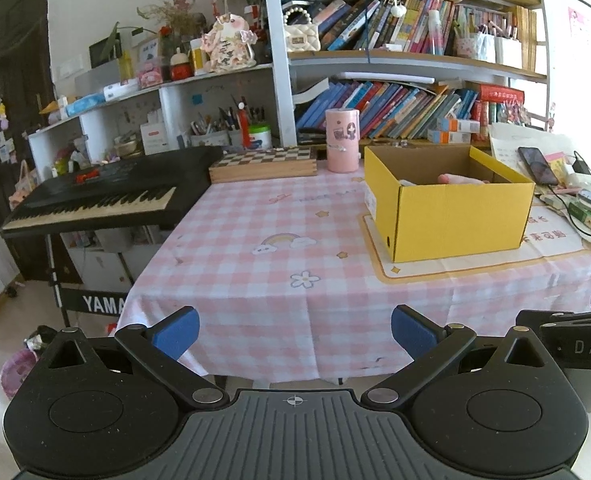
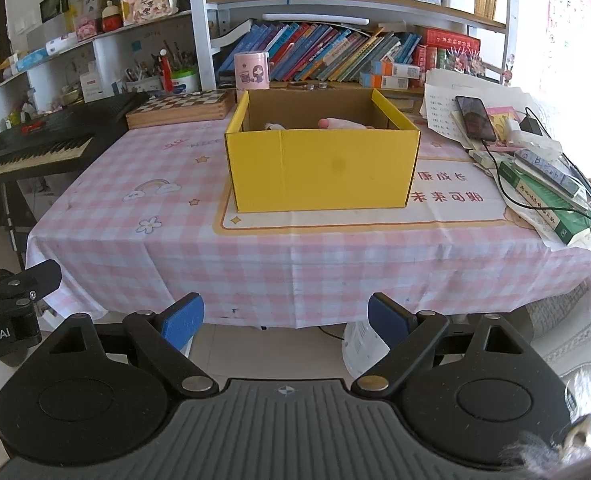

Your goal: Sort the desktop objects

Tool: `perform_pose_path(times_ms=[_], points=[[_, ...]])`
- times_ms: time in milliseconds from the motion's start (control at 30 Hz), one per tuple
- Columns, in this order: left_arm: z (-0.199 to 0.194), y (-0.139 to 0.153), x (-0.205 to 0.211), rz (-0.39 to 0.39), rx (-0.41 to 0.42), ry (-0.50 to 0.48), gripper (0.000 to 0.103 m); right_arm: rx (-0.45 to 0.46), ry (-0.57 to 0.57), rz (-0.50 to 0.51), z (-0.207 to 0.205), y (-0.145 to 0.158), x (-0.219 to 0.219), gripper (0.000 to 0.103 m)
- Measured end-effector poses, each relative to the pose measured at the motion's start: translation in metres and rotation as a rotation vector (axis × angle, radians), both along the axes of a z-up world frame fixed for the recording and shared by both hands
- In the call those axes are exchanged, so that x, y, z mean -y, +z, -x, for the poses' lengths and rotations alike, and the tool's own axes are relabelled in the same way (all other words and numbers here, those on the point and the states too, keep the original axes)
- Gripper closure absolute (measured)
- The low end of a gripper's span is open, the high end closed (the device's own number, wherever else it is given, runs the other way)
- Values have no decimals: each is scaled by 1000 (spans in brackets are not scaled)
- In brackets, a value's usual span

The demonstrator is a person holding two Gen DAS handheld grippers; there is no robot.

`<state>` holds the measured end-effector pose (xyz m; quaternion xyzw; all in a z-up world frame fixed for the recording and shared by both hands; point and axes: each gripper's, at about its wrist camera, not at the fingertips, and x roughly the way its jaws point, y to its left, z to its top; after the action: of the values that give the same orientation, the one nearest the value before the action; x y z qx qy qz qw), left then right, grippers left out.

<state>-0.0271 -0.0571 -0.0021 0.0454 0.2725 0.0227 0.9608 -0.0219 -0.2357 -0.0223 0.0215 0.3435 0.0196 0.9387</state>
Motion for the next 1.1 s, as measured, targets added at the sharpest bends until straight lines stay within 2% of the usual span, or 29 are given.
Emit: perform_pose_path(times_ms=[1100], points=[[-7,-7,-8,46,-58,-11,0,-7,-1,3,-1,0,-2,14]])
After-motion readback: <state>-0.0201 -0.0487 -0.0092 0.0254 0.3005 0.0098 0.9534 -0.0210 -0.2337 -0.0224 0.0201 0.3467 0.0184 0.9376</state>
